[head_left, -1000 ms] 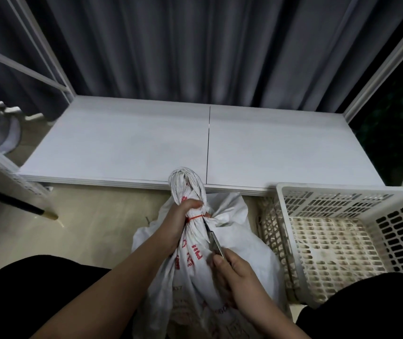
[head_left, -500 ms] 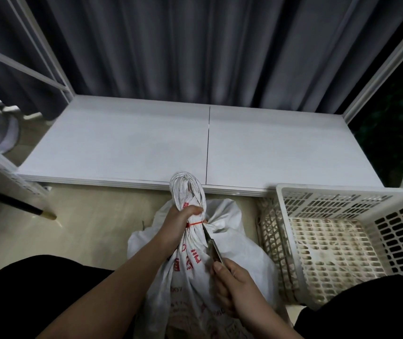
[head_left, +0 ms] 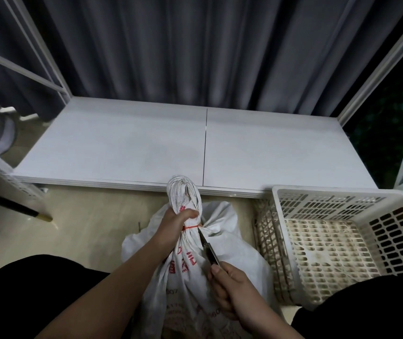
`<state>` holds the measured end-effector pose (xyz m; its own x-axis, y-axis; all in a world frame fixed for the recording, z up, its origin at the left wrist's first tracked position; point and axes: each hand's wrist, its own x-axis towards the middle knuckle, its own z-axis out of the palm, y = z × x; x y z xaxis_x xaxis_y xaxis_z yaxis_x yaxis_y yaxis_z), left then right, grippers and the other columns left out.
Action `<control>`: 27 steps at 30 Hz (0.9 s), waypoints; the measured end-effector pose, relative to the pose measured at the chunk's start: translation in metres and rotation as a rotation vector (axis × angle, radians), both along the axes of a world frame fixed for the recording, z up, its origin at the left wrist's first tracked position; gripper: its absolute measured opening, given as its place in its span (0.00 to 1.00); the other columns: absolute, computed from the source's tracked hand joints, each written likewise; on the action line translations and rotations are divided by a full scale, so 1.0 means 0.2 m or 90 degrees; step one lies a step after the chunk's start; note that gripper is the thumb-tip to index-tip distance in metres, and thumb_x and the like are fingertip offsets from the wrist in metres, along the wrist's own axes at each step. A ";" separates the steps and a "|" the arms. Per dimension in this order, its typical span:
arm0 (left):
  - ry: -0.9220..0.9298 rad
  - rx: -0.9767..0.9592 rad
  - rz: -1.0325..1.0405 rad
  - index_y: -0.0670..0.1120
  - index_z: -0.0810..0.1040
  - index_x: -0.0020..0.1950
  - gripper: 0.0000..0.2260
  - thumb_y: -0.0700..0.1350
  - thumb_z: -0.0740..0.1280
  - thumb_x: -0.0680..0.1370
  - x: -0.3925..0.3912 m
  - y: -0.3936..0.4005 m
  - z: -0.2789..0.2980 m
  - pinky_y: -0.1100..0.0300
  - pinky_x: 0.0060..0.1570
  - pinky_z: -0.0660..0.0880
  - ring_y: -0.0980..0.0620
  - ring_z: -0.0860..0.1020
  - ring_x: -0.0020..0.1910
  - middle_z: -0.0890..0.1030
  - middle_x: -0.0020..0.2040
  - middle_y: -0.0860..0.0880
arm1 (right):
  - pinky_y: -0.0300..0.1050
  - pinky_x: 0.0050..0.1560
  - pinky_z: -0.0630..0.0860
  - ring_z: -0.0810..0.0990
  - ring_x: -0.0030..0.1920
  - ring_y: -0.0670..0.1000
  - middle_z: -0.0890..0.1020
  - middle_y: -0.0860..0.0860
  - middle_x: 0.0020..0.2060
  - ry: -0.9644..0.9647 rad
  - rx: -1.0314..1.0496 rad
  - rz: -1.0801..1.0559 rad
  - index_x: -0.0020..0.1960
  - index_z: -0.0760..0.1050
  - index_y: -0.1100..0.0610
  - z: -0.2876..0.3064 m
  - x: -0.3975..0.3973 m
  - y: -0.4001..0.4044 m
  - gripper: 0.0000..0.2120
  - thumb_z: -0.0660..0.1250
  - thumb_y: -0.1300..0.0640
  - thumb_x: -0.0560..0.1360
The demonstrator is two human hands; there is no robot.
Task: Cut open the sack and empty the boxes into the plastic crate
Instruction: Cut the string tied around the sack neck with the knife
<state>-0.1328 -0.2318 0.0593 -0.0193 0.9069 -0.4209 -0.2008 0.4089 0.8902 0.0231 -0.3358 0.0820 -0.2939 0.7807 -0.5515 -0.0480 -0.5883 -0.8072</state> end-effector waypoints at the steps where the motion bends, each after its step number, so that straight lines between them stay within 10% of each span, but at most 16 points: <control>1: 0.001 0.004 0.034 0.39 0.79 0.44 0.08 0.41 0.68 0.67 -0.03 0.01 -0.01 0.59 0.40 0.76 0.47 0.80 0.37 0.82 0.36 0.44 | 0.29 0.20 0.53 0.56 0.18 0.44 0.61 0.48 0.22 0.007 0.000 -0.019 0.40 0.66 0.57 0.02 0.02 0.00 0.11 0.56 0.56 0.81; 4: -0.034 0.002 0.156 0.44 0.77 0.36 0.04 0.40 0.67 0.71 -0.09 0.06 -0.01 0.65 0.34 0.74 0.54 0.77 0.28 0.78 0.27 0.51 | 0.29 0.20 0.52 0.56 0.18 0.44 0.62 0.47 0.22 0.003 0.014 -0.102 0.41 0.66 0.56 0.08 0.13 0.05 0.11 0.56 0.55 0.81; 16: -0.090 -0.015 0.010 0.40 0.80 0.57 0.17 0.43 0.72 0.69 0.06 -0.05 0.09 0.47 0.57 0.77 0.41 0.82 0.51 0.84 0.51 0.40 | 0.31 0.34 0.65 0.70 0.29 0.37 0.75 0.38 0.26 -0.293 0.213 0.103 0.37 0.68 0.54 0.14 0.09 0.07 0.13 0.59 0.54 0.80; 22: -0.182 -0.036 -0.015 0.41 0.81 0.46 0.13 0.47 0.75 0.67 0.07 -0.02 0.18 0.51 0.49 0.76 0.43 0.80 0.38 0.81 0.40 0.39 | 0.32 0.40 0.71 0.75 0.36 0.41 0.78 0.45 0.35 -0.198 0.320 -0.202 0.45 0.75 0.54 0.16 0.03 0.18 0.03 0.68 0.59 0.75; 27: -0.171 -0.048 -0.014 0.38 0.81 0.54 0.20 0.51 0.71 0.70 0.08 -0.02 0.26 0.47 0.52 0.77 0.39 0.81 0.47 0.82 0.49 0.34 | 0.38 0.50 0.76 0.79 0.47 0.44 0.80 0.44 0.48 -0.256 0.324 -0.046 0.52 0.71 0.48 0.16 -0.02 0.31 0.20 0.78 0.53 0.66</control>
